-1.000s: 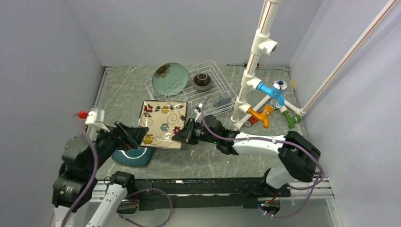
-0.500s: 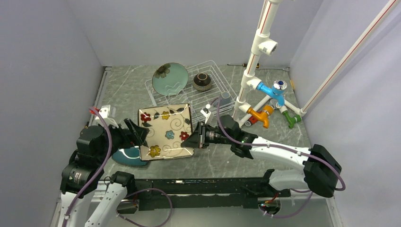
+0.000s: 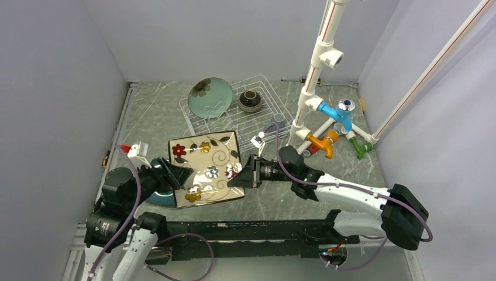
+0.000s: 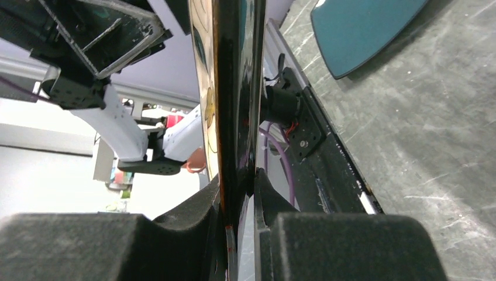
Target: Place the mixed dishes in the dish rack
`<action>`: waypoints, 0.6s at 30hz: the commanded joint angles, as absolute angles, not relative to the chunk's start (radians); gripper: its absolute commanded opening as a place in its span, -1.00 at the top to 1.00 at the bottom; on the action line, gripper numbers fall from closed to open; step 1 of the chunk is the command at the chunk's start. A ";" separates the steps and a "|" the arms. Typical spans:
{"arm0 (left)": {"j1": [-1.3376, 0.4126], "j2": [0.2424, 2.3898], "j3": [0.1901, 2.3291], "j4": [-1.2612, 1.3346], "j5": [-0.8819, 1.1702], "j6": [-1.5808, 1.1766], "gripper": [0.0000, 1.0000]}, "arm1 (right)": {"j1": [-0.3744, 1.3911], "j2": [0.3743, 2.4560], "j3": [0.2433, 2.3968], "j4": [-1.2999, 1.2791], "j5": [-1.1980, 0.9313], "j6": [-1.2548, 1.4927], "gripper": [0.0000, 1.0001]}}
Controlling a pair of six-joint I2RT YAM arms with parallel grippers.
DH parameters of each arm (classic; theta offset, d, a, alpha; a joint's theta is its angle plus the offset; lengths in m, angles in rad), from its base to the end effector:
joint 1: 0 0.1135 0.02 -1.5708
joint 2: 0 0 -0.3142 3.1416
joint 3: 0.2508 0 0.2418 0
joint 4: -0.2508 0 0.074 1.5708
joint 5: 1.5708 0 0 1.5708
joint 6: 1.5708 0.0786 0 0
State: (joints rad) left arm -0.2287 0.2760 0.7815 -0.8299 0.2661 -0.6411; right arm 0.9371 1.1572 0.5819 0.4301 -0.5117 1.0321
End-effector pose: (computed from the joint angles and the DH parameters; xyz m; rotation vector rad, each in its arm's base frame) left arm 0.0300 -0.0282 0.3173 -0.2172 1.9613 -0.8332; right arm 0.1253 0.2355 0.3035 -0.3668 2.0762 1.7784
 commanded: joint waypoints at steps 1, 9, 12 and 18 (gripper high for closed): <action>-0.231 0.304 0.771 -0.667 0.422 -0.729 -0.62 | 0.934 1.038 0.629 0.810 -0.591 1.023 1.00; -0.232 0.288 0.761 -0.575 0.513 -0.770 -0.04 | 0.932 0.981 0.625 0.757 -0.643 0.957 1.00; -0.232 0.289 0.769 -0.539 0.541 -0.786 0.06 | 0.934 0.972 0.611 0.784 -0.664 0.963 1.00; -0.232 0.354 0.848 -0.543 0.692 -0.762 -0.10 | 0.934 0.926 0.601 0.712 -0.663 0.928 1.00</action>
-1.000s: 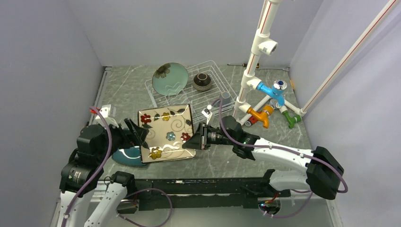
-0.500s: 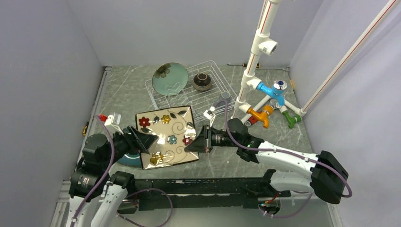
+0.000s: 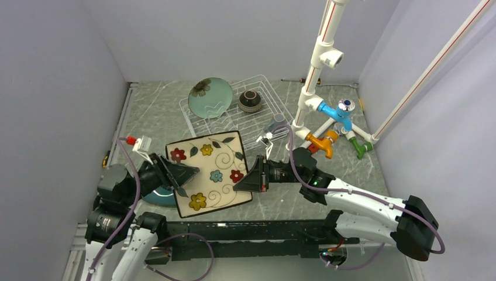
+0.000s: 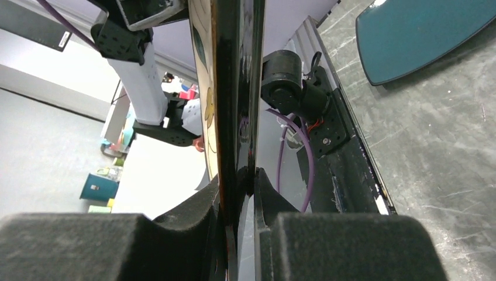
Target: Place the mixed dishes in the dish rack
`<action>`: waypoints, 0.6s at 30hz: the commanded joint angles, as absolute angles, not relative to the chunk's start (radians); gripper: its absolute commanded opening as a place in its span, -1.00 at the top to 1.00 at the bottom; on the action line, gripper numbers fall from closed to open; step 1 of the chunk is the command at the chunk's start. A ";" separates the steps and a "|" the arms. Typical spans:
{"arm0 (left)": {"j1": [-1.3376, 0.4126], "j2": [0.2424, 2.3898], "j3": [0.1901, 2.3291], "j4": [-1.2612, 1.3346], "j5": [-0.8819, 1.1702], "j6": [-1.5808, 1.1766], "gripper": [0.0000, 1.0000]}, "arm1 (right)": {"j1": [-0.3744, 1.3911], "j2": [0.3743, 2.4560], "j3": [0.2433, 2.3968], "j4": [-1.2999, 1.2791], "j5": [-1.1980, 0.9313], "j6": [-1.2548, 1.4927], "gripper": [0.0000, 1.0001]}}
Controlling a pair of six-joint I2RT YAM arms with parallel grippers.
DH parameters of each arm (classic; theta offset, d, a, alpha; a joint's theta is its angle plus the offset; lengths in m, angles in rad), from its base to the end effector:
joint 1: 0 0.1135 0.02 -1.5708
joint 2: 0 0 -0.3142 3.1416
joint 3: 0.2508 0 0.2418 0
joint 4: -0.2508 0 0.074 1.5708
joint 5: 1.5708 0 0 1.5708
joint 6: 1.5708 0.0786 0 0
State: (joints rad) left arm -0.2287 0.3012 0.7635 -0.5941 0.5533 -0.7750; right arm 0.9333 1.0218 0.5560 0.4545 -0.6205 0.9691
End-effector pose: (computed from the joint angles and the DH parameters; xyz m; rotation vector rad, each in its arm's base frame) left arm 0.0320 -0.0499 0.3464 -0.0539 1.8370 -1.1956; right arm 0.1003 0.2122 0.3284 -0.5624 1.8911 1.8640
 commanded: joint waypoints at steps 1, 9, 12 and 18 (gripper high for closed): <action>-0.232 0.373 0.867 -0.567 0.705 -0.735 -0.16 | 0.934 0.919 0.604 0.694 -0.665 0.919 1.00; -0.232 0.405 0.866 -0.524 0.800 -0.712 0.47 | 0.930 0.901 0.611 0.649 -0.668 0.892 1.00; -0.232 0.395 0.863 -0.511 0.811 -0.731 0.21 | 0.930 0.887 0.605 0.639 -0.658 0.897 1.00; -0.232 0.404 0.888 -0.529 0.822 -0.707 -0.04 | 0.912 0.878 0.610 0.606 -0.646 0.884 1.00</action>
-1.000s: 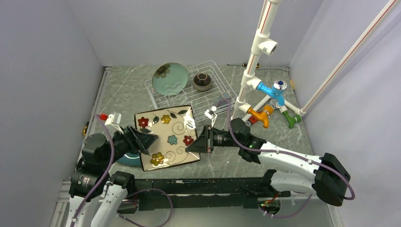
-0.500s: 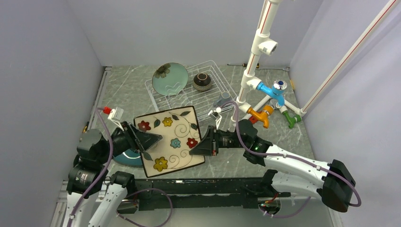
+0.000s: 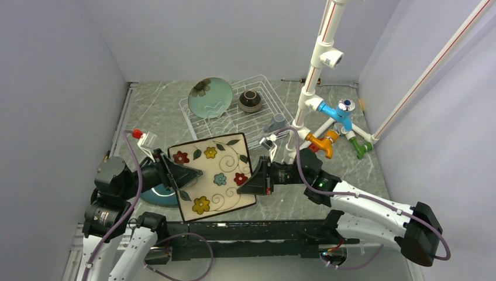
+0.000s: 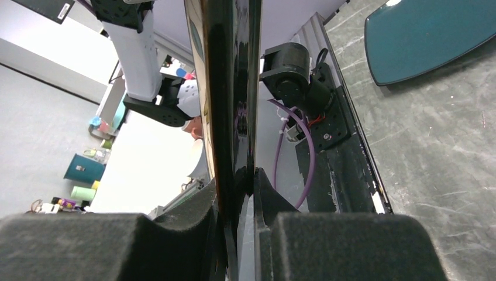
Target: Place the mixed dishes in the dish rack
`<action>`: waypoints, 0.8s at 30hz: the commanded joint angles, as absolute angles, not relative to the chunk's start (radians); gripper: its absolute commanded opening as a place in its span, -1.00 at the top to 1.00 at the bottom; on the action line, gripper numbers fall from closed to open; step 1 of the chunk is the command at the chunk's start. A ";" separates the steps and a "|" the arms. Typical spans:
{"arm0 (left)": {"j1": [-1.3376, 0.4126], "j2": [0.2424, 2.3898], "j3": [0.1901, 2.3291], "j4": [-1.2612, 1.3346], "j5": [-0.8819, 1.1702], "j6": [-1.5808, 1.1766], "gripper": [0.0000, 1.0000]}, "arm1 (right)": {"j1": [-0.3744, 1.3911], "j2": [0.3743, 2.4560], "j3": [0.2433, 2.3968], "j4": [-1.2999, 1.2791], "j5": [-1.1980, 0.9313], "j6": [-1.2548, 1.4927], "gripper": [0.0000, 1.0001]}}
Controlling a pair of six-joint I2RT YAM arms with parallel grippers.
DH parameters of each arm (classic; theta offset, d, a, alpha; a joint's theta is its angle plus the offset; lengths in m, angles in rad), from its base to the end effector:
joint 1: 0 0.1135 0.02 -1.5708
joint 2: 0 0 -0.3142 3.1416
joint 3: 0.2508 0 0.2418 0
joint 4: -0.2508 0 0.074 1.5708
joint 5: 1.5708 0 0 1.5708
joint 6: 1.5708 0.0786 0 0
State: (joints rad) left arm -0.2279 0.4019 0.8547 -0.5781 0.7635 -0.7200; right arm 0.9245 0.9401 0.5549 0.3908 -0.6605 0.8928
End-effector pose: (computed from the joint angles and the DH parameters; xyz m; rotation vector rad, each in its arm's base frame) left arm 0.0315 -0.0631 0.3765 0.1742 1.8436 -1.3262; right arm 0.0882 0.1970 0.3356 -0.6609 1.8229 1.8402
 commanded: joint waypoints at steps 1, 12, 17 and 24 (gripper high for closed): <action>-0.232 0.406 0.892 -0.530 0.831 -0.707 -0.04 | 0.907 0.877 0.606 0.615 -0.643 0.893 1.00; -0.231 0.357 0.902 -0.500 0.772 -0.745 0.36 | 0.884 0.863 0.582 0.617 -0.630 0.917 1.00; -0.232 0.365 0.880 -0.452 0.766 -0.743 0.86 | 0.884 0.863 0.585 0.612 -0.638 0.912 1.00; -0.232 0.291 0.831 -0.277 0.646 -0.595 1.00 | 0.884 0.839 0.647 0.334 -0.551 0.753 0.60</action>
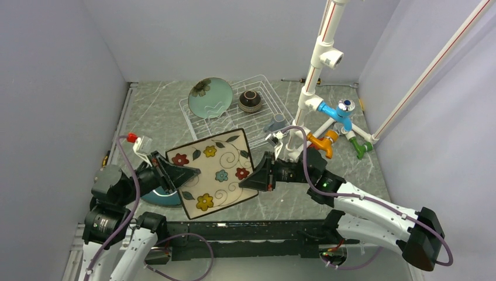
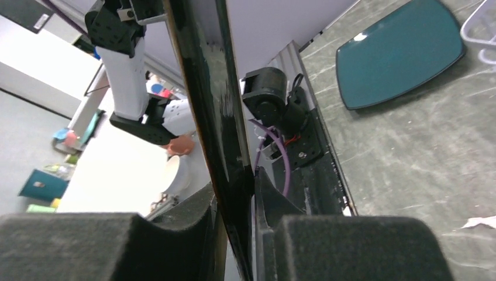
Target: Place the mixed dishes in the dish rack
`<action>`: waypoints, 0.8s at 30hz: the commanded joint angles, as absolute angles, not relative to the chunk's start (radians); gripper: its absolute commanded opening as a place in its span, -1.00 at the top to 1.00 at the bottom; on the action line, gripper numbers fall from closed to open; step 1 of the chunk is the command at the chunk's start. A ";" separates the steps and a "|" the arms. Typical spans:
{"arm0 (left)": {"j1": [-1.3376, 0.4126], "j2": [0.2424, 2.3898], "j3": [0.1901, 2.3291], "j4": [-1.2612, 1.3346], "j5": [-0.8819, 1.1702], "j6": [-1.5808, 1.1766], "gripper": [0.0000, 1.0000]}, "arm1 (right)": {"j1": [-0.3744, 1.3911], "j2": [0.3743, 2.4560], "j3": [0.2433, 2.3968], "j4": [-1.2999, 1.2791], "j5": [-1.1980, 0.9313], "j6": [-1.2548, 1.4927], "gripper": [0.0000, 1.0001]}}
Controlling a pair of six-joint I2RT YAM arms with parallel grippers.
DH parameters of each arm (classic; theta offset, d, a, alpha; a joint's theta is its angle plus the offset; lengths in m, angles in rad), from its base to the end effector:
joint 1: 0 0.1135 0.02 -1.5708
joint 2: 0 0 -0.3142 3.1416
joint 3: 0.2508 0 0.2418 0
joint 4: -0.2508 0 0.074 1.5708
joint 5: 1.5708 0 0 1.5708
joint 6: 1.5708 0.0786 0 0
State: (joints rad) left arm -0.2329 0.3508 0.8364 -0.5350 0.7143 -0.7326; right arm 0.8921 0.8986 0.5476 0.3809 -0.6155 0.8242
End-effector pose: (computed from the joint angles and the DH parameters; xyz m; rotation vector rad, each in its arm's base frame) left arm 0.0244 -0.0587 0.3773 0.1622 1.7696 -1.2933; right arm 0.0921 0.1865 0.3393 -0.6404 1.7522 1.7506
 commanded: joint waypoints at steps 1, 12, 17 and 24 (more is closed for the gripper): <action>-0.232 0.291 0.826 -0.259 0.639 -0.577 1.00 | 0.883 0.835 0.651 0.313 -0.544 0.731 0.49; -0.232 0.374 0.900 -0.324 0.555 -0.500 1.00 | 0.884 0.823 0.647 0.193 -0.455 0.679 -0.79; -0.230 0.393 0.916 -0.345 0.480 -0.385 1.00 | 0.885 0.846 0.681 0.013 -0.314 0.594 -0.99; -0.232 0.443 0.942 -0.276 0.418 -0.219 1.00 | 0.883 0.871 0.670 -0.037 -0.281 0.571 -0.99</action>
State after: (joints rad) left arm -0.2344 0.4461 0.8383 -0.5610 0.4534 -0.3077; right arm 0.8822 0.8684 0.6468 -0.0101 -0.3172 0.6071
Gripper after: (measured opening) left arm 0.201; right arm 0.993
